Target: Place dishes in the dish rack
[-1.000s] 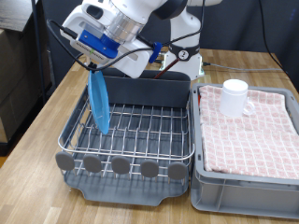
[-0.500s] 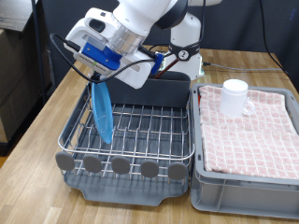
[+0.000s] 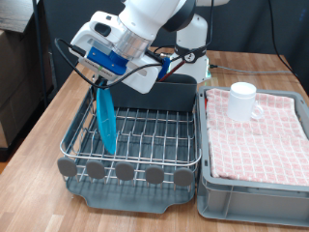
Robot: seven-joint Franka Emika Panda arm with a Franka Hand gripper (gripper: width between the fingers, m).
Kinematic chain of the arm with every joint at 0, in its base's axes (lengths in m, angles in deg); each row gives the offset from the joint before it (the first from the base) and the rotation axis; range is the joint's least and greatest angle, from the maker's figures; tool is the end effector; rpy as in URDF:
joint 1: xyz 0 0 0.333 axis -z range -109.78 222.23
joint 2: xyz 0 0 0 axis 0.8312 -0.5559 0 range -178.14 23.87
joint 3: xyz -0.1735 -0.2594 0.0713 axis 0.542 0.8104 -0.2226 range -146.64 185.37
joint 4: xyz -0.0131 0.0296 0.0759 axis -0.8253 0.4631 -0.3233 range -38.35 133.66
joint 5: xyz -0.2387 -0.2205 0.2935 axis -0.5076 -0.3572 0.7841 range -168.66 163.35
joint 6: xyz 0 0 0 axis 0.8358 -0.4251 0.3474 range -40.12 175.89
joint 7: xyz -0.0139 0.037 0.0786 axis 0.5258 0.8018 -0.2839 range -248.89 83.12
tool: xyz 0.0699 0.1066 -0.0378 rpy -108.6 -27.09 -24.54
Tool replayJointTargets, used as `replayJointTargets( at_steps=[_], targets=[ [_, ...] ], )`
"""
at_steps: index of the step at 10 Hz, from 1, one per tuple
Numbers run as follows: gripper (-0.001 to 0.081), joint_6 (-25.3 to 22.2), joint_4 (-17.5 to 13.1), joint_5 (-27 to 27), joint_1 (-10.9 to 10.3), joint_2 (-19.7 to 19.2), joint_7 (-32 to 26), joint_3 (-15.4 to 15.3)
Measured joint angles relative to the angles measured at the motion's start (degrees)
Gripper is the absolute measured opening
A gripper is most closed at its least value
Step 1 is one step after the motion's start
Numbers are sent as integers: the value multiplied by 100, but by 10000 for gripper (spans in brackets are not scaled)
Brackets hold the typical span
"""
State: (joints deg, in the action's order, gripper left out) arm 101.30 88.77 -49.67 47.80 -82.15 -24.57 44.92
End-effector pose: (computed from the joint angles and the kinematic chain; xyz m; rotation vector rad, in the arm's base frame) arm 0.5404 -0.1809 0.2749 2.4523 -0.8737 0.3547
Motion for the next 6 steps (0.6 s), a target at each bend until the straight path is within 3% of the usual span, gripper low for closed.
replayJointTargets(
  at_steps=[2,3,4,5,6],
  targets=[
    [372,-12,-14,293,-1,38,-131,-46],
    [372,-101,-31,731,0,71,-401,-81],
    [558,-188,-53,1122,-1,106,-657,-104],
    [558,-265,-77,1483,0,133,-846,-112],
    [723,-332,-119,1752,0,149,-1041,-115]
  ],
)
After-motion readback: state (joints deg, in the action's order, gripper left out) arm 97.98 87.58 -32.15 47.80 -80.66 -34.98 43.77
